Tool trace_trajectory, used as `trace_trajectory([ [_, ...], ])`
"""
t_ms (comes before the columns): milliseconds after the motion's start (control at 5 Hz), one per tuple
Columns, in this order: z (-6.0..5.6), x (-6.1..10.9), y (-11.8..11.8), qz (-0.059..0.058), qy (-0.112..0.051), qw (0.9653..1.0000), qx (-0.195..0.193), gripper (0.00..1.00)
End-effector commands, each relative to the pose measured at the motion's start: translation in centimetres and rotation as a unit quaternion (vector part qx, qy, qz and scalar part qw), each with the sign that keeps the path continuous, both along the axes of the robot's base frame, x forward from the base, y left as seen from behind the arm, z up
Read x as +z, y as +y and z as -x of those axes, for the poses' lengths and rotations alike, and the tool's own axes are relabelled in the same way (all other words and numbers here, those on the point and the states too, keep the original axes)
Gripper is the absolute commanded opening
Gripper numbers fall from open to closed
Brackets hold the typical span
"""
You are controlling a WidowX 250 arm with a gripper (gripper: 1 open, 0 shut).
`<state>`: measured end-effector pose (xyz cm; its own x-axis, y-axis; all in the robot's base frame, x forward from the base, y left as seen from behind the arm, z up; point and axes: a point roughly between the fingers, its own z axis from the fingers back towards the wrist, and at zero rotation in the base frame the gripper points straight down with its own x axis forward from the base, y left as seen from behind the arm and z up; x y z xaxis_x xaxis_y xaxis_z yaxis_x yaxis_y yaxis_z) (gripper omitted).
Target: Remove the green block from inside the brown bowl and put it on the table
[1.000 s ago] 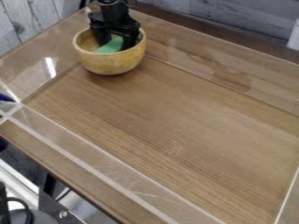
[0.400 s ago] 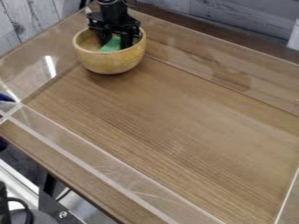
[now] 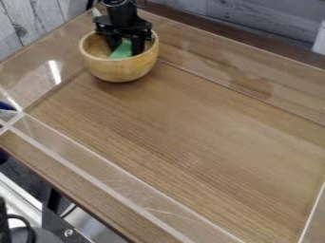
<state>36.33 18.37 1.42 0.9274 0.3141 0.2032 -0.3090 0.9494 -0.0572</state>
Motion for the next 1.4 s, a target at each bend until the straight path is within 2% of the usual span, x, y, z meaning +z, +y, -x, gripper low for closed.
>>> trace_trajectory([
  [0, 1.0, -1.0, -0.5, 0.01, 0.011, 0.9999, 0.0, 0.0],
  [200, 1.1, 0.0, -0.7, 0.01, 0.007, 0.9999, 0.004, 0.0],
  [400, 1.3, 1.2, -0.8, 0.017, -0.002, 0.9999, -0.002, 1.0],
  [600, 1.5, 1.5, -0.8, 0.02, -0.003, 0.9998, -0.004, 0.0],
  [1000, 2.7, 4.8, -1.7, 0.016, -0.001, 0.9999, -0.005, 0.0],
  [1200, 3.0, 7.1, -2.5, 0.029, -0.009, 0.9995, -0.009, 0.0],
])
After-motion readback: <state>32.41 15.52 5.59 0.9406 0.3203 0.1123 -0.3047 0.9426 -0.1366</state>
